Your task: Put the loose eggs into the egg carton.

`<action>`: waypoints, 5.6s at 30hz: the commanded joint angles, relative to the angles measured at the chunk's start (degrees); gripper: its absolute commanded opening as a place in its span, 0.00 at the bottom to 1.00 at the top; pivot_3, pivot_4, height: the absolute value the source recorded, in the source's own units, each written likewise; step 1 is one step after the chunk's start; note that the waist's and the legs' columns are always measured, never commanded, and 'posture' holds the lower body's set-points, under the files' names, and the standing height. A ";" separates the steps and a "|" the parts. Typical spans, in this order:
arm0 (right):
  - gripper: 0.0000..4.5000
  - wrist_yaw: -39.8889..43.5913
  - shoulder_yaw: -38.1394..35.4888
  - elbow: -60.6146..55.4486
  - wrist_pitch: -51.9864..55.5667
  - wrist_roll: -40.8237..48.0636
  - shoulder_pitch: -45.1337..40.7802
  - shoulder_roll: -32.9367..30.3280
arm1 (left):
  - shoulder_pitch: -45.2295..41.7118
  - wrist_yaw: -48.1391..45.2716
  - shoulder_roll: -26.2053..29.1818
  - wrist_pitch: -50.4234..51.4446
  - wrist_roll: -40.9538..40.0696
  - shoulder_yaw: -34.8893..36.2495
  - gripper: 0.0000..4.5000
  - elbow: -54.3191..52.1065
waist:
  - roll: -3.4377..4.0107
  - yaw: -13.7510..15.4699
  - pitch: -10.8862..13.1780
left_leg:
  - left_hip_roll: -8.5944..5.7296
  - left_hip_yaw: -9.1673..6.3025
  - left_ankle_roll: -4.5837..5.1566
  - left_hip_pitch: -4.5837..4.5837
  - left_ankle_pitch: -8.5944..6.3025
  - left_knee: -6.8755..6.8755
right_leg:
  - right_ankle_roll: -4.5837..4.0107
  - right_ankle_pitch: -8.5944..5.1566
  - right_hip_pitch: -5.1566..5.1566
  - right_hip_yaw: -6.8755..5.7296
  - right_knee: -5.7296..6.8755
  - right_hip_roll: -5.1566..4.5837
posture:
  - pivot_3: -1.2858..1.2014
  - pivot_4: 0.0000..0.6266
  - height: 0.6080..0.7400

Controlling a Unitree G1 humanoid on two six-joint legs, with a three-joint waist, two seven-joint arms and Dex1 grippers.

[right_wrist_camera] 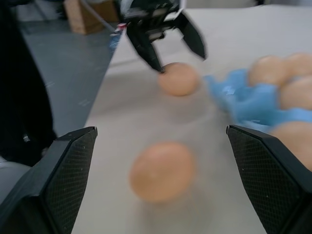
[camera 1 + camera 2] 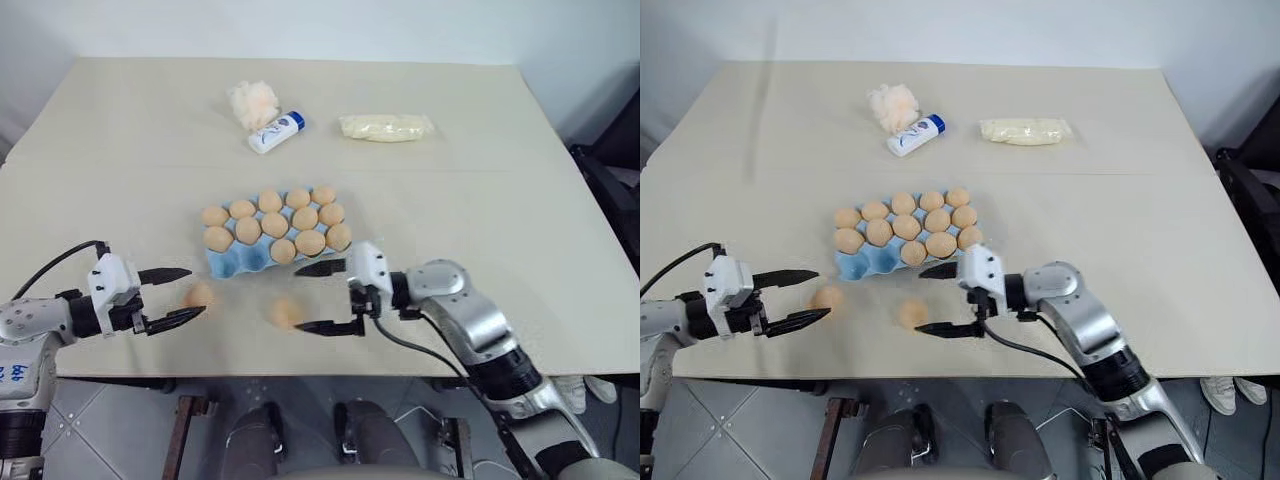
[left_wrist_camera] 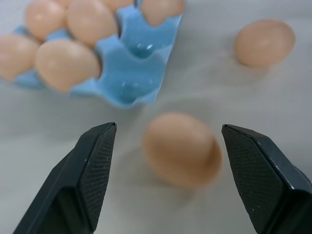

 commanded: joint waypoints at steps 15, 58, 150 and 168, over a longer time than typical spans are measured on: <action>0.78 -3.04 2.45 17.64 -11.07 -9.35 -5.34 9.71 | 8.59 3.85 0.27 5.56 -3.94 6.59 0.82 -12.19 | -0.03 -0.53 -0.02 | 0.00 0.01 -0.16 0.04 -0.04 0.00 | -0.04 -0.02 -0.01 0.00 0.09 0.01 | 0.52 0.24 1.00; 1.00 0.70 -18.60 6.09 -13.01 1.89 0.94 -3.23 | 2.67 6.46 -1.23 4.49 -3.11 4.13 0.82 -6.85 | -0.09 -1.20 -0.03 | 0.01 0.19 -0.22 -0.20 0.06 -0.03 | -0.01 -0.05 -0.62 0.16 0.66 0.03 | 0.52 0.24 1.00; 1.00 -8.78 -17.75 2.23 -7.15 0.31 11.68 -8.75 | -5.55 4.91 -5.28 8.32 -3.60 -5.02 0.87 -10.96 | -0.09 -0.15 0.00 | -0.05 0.02 0.03 0.15 0.10 0.12 | 0.03 0.03 0.07 0.05 0.28 -0.01 | 0.52 0.24 1.00; 1.00 -6.22 -22.19 17.82 -10.22 0.11 3.04 -10.74 | -3.76 4.04 -5.63 7.43 -4.29 -5.50 1.00 -14.47 | -0.09 -0.08 0.00 | -0.08 0.03 0.07 0.13 0.11 0.12 | 0.04 0.03 0.09 0.05 0.19 -0.03 | 0.52 0.24 1.00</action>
